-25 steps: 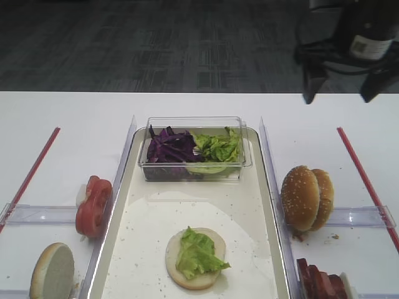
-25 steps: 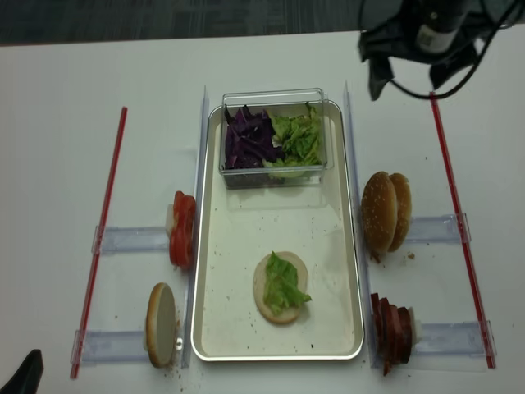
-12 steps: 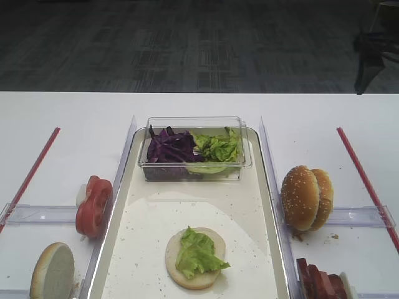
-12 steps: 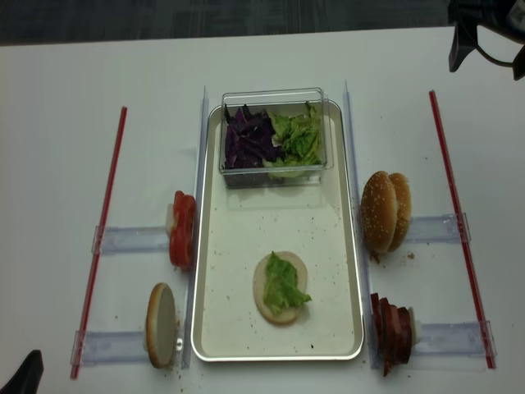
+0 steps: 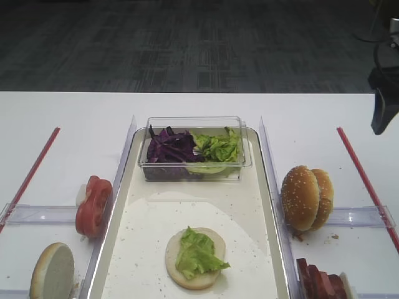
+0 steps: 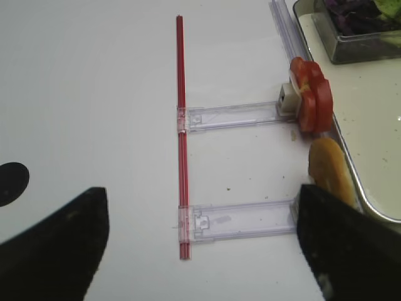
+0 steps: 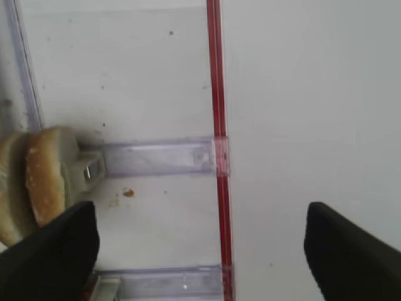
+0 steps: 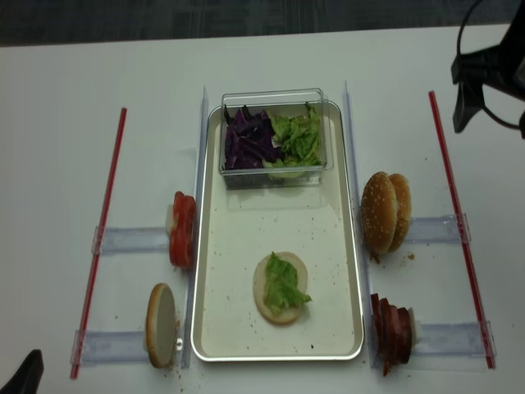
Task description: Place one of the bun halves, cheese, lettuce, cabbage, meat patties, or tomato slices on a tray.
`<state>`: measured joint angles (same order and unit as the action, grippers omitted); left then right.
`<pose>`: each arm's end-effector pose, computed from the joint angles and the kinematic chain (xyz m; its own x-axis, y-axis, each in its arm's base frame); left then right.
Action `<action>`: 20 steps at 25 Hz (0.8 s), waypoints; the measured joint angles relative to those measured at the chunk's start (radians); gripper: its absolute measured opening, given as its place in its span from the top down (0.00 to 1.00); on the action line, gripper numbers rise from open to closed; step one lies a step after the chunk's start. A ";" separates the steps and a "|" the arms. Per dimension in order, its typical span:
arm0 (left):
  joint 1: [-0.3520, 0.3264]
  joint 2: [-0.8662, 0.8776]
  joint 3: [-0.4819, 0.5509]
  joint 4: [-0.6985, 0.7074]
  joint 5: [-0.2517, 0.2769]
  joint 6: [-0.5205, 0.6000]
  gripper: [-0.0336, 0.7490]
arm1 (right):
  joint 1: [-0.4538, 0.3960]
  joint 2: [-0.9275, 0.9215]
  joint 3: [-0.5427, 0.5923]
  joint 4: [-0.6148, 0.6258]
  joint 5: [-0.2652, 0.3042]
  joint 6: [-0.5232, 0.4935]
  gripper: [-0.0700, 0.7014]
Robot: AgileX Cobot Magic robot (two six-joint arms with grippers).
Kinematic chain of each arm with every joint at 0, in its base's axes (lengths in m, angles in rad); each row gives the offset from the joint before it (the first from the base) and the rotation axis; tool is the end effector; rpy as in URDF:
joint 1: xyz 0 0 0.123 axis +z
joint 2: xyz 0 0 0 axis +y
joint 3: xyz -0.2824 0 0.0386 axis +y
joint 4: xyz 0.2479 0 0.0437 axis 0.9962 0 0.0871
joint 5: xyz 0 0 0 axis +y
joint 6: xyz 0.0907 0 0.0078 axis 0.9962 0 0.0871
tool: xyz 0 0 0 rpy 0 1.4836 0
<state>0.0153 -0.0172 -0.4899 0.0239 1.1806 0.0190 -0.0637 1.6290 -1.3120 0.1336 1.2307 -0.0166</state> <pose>-0.0118 0.0018 0.2649 -0.5539 0.0196 -0.8324 -0.0182 0.9992 0.0356 0.3143 -0.0086 0.2772 -0.9898 0.0912 -0.1093 0.0769 0.9888 0.1279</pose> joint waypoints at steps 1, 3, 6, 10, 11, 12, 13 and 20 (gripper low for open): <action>0.000 0.000 0.000 0.000 0.000 0.000 0.24 | 0.000 -0.025 0.025 -0.007 0.000 0.000 0.03; 0.000 0.000 0.000 0.000 0.000 0.000 0.24 | 0.000 -0.086 0.077 -0.019 0.000 0.000 0.03; 0.000 0.000 0.000 0.000 0.000 0.000 0.24 | 0.000 -0.198 0.150 -0.026 0.000 -0.004 0.03; 0.000 0.000 0.000 0.000 0.000 0.000 0.24 | 0.000 -0.361 0.246 -0.020 0.002 -0.014 0.03; 0.000 0.000 0.000 0.000 0.000 0.000 0.24 | 0.000 -0.406 0.264 -0.020 0.002 -0.016 0.03; 0.000 0.000 0.000 0.000 0.000 0.000 0.24 | 0.000 -0.449 0.285 -0.018 0.002 -0.020 0.03; 0.000 0.000 0.000 0.000 0.000 0.000 0.24 | 0.000 -0.487 0.308 -0.016 0.002 -0.023 0.03; 0.000 0.000 0.000 0.000 0.000 0.000 0.24 | 0.000 -0.794 0.453 -0.004 0.013 -0.027 0.03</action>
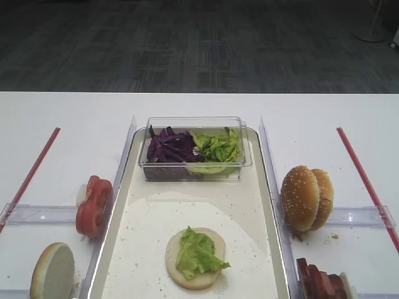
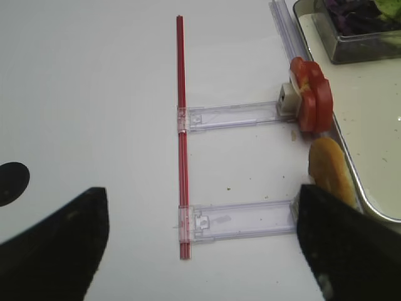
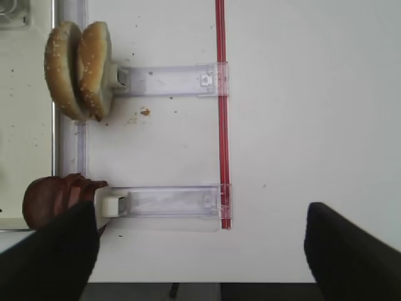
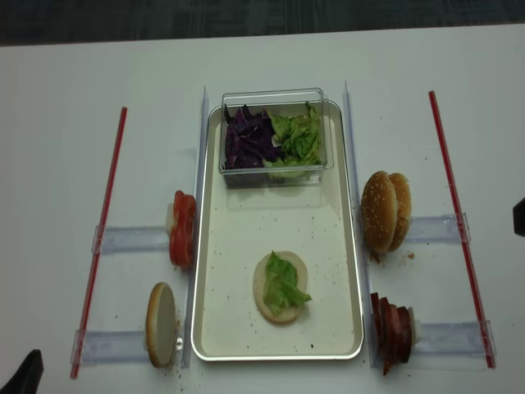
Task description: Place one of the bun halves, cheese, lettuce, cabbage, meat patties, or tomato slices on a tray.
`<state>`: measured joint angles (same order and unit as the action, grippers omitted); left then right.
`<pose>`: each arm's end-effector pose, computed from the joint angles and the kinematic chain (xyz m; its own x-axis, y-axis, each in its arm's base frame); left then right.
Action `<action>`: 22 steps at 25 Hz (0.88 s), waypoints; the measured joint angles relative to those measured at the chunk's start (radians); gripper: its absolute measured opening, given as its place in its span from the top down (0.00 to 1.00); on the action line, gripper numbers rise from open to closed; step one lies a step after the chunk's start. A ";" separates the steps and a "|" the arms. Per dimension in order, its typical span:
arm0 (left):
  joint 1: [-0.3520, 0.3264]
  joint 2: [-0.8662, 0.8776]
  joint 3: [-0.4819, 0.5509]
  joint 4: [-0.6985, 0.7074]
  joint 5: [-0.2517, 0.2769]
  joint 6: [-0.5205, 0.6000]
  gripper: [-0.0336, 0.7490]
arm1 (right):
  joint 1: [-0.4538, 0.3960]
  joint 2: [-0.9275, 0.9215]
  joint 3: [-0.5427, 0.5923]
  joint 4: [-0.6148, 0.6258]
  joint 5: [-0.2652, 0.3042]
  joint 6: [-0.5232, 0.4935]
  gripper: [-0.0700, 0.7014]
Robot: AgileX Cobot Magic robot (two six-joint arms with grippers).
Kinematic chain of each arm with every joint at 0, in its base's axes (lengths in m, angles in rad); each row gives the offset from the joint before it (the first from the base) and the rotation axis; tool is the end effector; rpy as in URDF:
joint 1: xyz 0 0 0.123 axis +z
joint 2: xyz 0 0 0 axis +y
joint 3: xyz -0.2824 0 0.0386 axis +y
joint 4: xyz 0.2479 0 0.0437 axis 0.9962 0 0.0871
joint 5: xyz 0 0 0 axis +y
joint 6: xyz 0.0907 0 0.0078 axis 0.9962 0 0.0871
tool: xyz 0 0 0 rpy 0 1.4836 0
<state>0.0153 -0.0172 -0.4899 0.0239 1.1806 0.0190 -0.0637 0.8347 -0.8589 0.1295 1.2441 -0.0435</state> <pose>-0.0118 0.0018 0.2649 -0.5539 0.0196 -0.8324 -0.0182 0.9992 0.0356 0.1247 0.0032 0.3261 -0.9027 0.0559 -0.4267 0.0096 0.9939 0.1099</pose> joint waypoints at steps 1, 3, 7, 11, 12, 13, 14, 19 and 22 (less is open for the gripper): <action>0.000 0.000 0.000 0.000 0.000 0.000 0.24 | 0.000 -0.048 0.021 0.003 0.002 0.000 0.03; 0.000 0.000 0.000 0.000 0.000 0.000 0.24 | 0.000 -0.133 0.054 0.003 0.005 -0.015 0.03; 0.000 0.000 0.000 0.000 0.000 0.000 0.24 | 0.000 -0.304 0.138 0.003 -0.008 -0.060 0.03; 0.000 0.000 0.000 0.000 0.000 0.000 0.24 | 0.000 -0.434 0.218 0.003 -0.039 -0.074 0.03; 0.000 0.000 0.000 0.000 0.000 0.000 0.24 | 0.000 -0.457 0.243 0.001 -0.045 -0.076 0.03; 0.000 0.000 0.000 0.000 0.000 0.000 0.24 | 0.000 -0.475 0.260 0.001 -0.055 -0.077 0.03; 0.000 -0.002 0.000 0.000 0.000 0.000 0.24 | 0.000 -0.489 0.279 0.001 -0.061 -0.082 0.03; 0.000 -0.002 0.000 0.000 0.000 0.000 0.24 | 0.000 -0.559 0.361 0.001 -0.097 -0.101 0.03; 0.000 -0.002 0.000 0.000 0.000 0.000 0.24 | 0.000 -0.618 0.369 0.001 -0.115 -0.101 0.03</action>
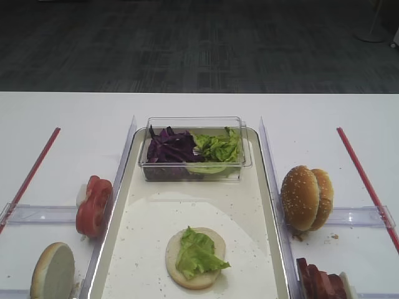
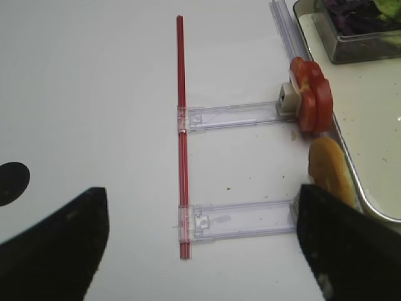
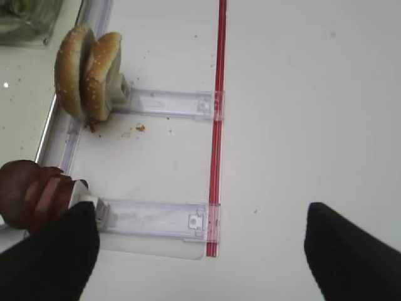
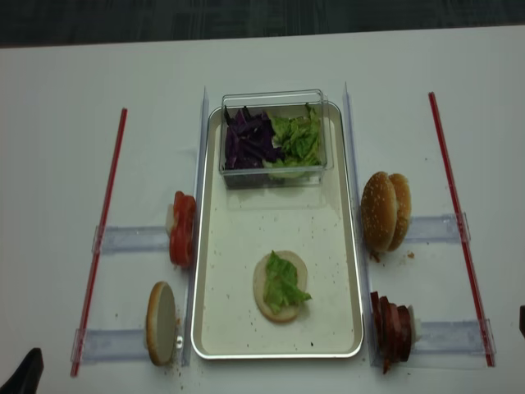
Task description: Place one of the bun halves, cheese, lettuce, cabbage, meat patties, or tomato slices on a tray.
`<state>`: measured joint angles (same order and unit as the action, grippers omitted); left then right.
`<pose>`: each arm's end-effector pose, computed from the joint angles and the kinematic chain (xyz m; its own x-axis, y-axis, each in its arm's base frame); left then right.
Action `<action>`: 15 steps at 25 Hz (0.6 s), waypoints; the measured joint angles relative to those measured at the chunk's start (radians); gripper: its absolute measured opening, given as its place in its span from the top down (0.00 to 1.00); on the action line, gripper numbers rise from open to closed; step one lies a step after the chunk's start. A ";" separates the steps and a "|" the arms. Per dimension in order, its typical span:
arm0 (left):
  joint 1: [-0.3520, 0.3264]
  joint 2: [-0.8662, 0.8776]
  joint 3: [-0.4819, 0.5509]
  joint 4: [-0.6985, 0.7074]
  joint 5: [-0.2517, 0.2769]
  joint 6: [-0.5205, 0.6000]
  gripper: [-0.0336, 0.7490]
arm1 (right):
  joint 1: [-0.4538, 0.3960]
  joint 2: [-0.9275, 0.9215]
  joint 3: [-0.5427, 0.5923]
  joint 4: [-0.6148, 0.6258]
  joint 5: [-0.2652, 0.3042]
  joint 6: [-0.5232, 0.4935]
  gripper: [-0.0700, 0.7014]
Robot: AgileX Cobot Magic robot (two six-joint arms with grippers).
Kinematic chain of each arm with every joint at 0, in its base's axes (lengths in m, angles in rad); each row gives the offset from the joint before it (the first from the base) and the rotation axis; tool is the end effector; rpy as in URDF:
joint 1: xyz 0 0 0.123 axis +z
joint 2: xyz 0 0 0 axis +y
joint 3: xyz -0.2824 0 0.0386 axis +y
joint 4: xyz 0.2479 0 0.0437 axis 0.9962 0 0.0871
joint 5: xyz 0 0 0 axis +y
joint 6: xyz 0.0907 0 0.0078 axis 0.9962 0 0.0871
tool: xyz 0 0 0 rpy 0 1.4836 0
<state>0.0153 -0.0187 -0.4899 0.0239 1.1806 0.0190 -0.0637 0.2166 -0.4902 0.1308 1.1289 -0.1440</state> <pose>-0.0120 0.0018 0.2649 -0.5526 0.0196 -0.8332 -0.0182 0.9992 0.0356 0.0251 0.0092 0.2678 -0.6864 -0.0435 -0.7259 -0.0822 0.9965 0.0180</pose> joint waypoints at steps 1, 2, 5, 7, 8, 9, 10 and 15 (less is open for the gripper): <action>0.000 0.000 0.000 0.000 0.000 0.000 0.24 | 0.000 -0.019 0.000 0.000 0.000 0.000 0.03; 0.000 0.000 0.000 0.000 0.000 0.000 0.24 | 0.000 -0.049 0.002 0.000 0.000 0.000 0.03; 0.000 0.000 0.000 0.000 0.000 0.000 0.24 | 0.000 -0.129 0.006 0.000 0.000 0.000 0.03; 0.000 0.000 0.000 0.000 0.000 0.000 0.24 | 0.000 -0.181 0.009 0.000 0.000 0.000 0.03; 0.000 0.000 0.000 0.000 0.000 0.000 0.24 | 0.000 -0.206 0.009 0.000 0.000 0.000 0.03; 0.000 0.000 0.000 0.000 0.000 0.000 0.24 | 0.000 -0.223 0.009 0.000 0.000 0.000 0.03; 0.000 0.000 0.000 0.000 0.000 0.000 0.24 | 0.000 -0.228 0.009 0.000 0.002 0.000 0.03; 0.000 0.000 0.000 0.000 0.000 0.000 0.24 | 0.000 -0.232 0.009 -0.002 0.005 0.000 0.03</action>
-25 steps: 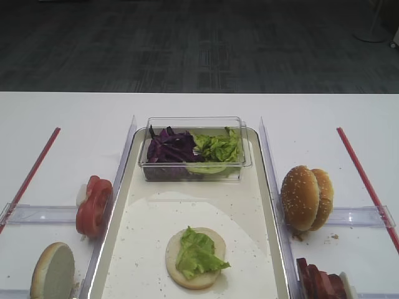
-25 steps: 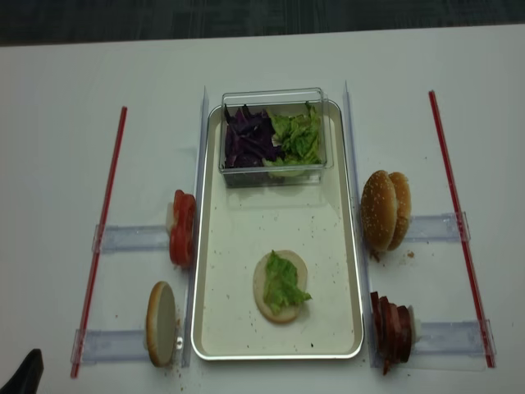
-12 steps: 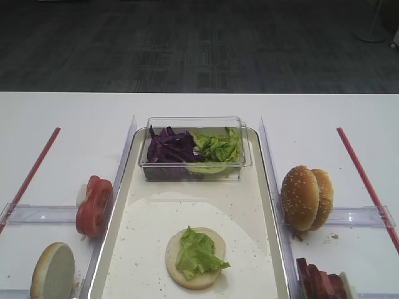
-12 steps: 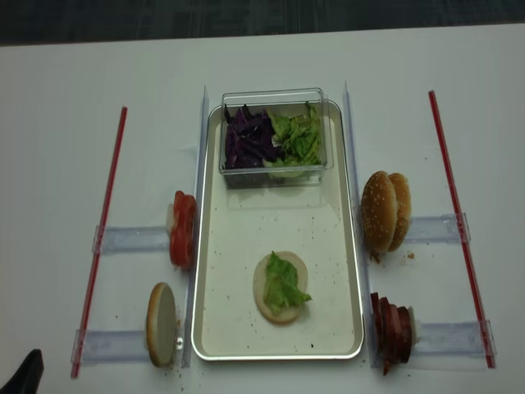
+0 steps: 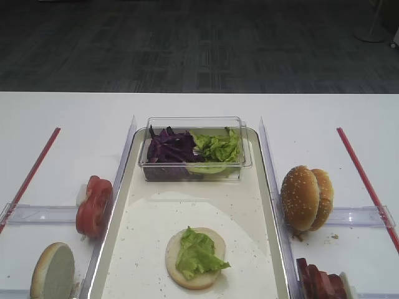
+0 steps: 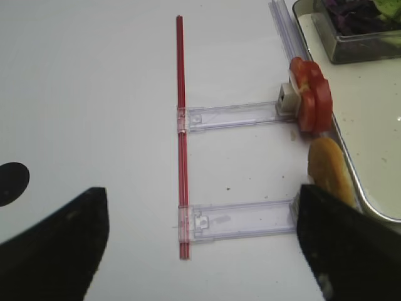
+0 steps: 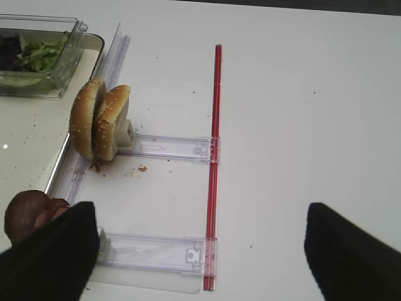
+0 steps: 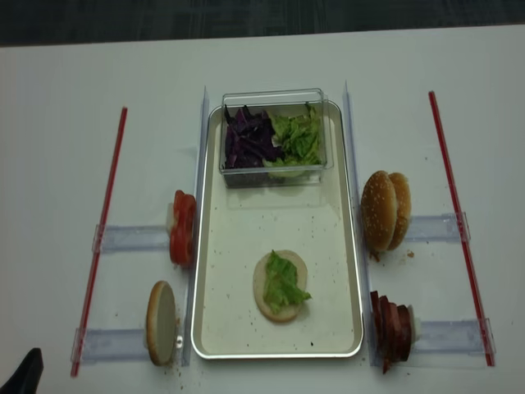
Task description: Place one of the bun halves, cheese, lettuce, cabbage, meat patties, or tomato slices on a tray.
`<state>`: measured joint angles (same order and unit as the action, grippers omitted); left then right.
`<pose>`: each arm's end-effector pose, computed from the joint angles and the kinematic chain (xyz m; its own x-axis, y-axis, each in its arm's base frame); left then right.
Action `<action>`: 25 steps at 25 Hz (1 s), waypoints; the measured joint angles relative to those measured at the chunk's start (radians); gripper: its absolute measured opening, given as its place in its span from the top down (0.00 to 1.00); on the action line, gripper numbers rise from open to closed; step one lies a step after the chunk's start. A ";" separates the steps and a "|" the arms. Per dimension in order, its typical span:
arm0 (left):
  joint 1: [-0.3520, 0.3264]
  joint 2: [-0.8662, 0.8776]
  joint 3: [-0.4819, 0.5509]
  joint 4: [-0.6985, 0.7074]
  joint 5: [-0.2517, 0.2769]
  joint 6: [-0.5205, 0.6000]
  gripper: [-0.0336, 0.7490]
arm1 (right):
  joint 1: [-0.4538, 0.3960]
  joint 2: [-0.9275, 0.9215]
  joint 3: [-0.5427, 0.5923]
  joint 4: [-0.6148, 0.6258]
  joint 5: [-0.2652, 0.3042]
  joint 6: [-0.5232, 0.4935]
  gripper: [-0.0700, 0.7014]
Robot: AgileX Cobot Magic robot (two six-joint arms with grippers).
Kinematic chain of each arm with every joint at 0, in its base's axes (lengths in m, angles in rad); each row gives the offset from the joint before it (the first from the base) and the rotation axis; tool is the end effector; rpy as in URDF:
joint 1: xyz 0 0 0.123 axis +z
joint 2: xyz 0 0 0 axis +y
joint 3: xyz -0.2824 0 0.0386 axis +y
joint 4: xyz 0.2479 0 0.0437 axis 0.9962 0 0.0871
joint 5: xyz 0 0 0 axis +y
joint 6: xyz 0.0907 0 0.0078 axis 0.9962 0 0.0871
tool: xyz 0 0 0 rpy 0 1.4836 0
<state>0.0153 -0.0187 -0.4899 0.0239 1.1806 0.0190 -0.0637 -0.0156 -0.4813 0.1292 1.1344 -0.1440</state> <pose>-0.0120 0.0018 0.2649 -0.5526 0.0196 -0.8332 -0.0182 0.9992 0.0356 -0.0080 0.0112 0.2666 -0.5139 -0.0558 -0.8561 -0.0824 0.9965 -0.0155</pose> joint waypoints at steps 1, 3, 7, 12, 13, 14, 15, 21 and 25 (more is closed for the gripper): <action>0.000 0.000 0.000 0.000 0.000 0.000 0.24 | 0.000 0.000 0.000 0.000 0.000 0.000 0.03; 0.000 0.000 0.000 0.000 0.000 0.000 0.24 | 0.000 0.000 0.000 0.000 0.000 0.000 0.03; 0.000 0.000 0.000 0.000 0.000 0.000 0.24 | 0.000 0.000 0.000 0.000 0.000 0.000 0.03; 0.000 0.000 0.000 0.000 0.000 0.000 0.24 | 0.000 0.000 0.000 -0.002 0.000 0.017 0.03; 0.000 0.000 0.000 0.000 0.000 0.000 0.24 | 0.000 0.000 0.000 -0.002 0.000 0.017 0.03; 0.000 0.000 0.000 0.000 0.000 0.000 0.24 | 0.000 0.000 0.000 -0.002 0.000 0.018 0.03; 0.000 0.000 0.000 0.000 0.000 0.000 0.24 | 0.000 0.000 0.000 -0.004 0.000 0.018 0.03; 0.000 0.000 0.000 0.000 0.000 0.000 0.24 | 0.000 0.000 0.000 -0.008 0.000 0.018 0.03; 0.000 0.000 0.000 0.000 0.000 0.000 0.24 | 0.000 0.000 0.000 -0.010 0.000 0.018 0.03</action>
<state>0.0153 -0.0187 -0.4899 0.0239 1.1806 0.0190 -0.0637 -0.0156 -0.4813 0.1190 1.1344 -0.1262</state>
